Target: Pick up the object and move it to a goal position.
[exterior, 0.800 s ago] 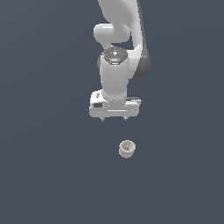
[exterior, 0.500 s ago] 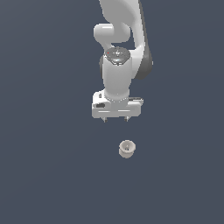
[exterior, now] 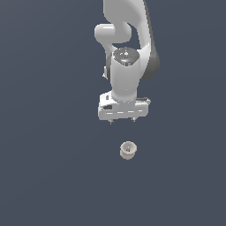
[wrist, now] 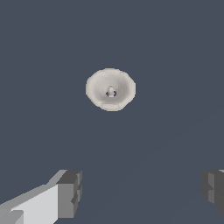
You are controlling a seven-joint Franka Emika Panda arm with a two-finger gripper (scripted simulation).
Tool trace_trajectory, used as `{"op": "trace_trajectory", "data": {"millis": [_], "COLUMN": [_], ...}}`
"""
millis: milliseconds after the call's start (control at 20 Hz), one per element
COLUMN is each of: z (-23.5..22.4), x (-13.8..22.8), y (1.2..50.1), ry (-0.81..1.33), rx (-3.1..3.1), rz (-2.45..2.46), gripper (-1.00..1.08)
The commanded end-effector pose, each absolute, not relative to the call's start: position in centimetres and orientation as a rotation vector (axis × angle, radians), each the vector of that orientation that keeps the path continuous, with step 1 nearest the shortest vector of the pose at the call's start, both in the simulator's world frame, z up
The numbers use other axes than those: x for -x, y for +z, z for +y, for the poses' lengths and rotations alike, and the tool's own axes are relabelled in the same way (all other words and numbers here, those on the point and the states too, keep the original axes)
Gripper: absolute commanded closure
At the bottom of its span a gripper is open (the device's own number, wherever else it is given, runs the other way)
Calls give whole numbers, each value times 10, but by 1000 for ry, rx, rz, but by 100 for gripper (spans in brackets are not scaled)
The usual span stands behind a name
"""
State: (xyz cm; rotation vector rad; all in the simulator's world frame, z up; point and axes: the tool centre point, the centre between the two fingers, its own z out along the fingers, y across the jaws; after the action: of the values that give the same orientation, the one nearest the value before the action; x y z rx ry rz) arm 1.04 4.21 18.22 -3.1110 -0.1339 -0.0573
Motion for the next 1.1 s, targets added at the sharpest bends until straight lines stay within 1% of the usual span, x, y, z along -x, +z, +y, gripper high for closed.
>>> {"op": "trace_trajectory", "data": {"millis": [0,500,1050], "z": [42,46,55], "x": [-11,-20,-38], "y": [182,176,162], "ry": [-57,-49,-32], "rx": [3111,3102,3022], "rz": [-148,-370,-843], "gripper": [-92,-92,-92]}}
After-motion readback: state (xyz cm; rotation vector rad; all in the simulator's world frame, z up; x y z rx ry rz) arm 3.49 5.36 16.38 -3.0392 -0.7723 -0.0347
